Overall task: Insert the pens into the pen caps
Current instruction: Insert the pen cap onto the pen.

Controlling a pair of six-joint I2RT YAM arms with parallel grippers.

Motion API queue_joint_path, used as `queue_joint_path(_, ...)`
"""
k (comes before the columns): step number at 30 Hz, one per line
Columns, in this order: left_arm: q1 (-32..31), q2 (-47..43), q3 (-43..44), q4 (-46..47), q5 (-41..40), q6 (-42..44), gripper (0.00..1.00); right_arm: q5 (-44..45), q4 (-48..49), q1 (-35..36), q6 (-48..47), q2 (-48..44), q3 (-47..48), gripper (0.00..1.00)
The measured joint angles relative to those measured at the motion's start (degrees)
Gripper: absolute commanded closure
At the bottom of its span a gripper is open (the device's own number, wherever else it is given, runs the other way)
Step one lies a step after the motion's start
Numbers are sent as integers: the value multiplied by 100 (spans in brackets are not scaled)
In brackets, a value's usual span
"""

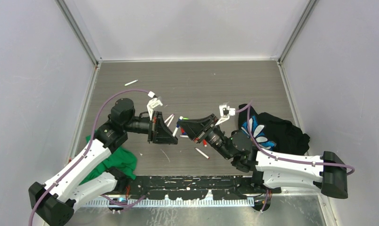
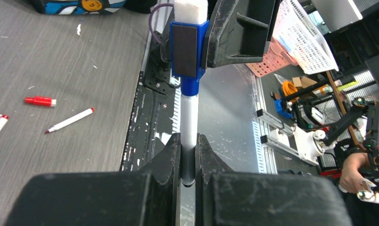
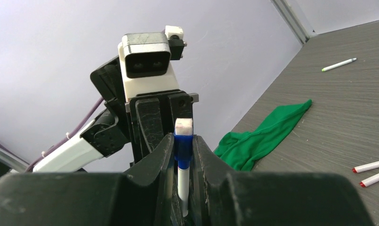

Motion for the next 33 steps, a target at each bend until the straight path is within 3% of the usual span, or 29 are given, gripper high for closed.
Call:
queue_joint_path(19, 55, 74, -170, 651, 1283, -481, 100, -1047, -212, 39, -435, -299, 13, 100)
queue_joint_path(24, 48, -15, -168, 372, 1180, -127, 100, -1095, -542, 52, -450, -385, 96, 100)
queue_joint_path(26, -26, -118, -157, 50, 925, 216, 100, -1027, -857, 87, -448, -459, 170, 92)
queue_joint_path(33, -636, -227, 201, -800, -562, 1311, 100, -901, -2299, 385, -374, -745, 549, 30)
